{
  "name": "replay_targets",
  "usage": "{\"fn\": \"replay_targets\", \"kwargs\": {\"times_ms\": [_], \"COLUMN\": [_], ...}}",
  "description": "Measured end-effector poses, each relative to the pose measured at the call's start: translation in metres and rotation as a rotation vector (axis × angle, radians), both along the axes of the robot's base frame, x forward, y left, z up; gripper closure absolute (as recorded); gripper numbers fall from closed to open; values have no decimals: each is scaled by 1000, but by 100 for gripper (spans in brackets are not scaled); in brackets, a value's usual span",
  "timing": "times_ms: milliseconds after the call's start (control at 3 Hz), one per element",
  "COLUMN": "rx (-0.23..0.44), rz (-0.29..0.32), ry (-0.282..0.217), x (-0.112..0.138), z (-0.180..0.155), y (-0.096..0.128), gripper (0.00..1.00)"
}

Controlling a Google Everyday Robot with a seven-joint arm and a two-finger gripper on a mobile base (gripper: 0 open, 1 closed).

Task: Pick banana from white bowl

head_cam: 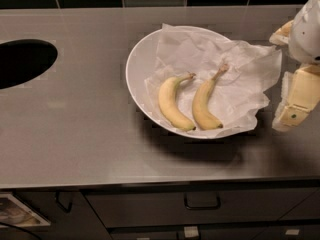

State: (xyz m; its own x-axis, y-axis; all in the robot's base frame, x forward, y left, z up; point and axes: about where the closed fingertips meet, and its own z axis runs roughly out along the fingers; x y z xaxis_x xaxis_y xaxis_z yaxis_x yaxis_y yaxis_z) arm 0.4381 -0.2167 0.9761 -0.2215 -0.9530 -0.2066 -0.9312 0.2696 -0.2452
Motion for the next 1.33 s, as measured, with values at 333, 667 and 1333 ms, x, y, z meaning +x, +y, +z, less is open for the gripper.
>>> {"fn": "replay_targets", "kwargs": {"times_ms": [333, 667, 1333], "rx": [0, -1, 69], "rz": [0, 22, 364], "ry": [0, -7, 22], "x": [0, 6, 37], "z": [0, 5, 18], "y": [0, 6, 65], "gripper": [0, 0, 0]}}
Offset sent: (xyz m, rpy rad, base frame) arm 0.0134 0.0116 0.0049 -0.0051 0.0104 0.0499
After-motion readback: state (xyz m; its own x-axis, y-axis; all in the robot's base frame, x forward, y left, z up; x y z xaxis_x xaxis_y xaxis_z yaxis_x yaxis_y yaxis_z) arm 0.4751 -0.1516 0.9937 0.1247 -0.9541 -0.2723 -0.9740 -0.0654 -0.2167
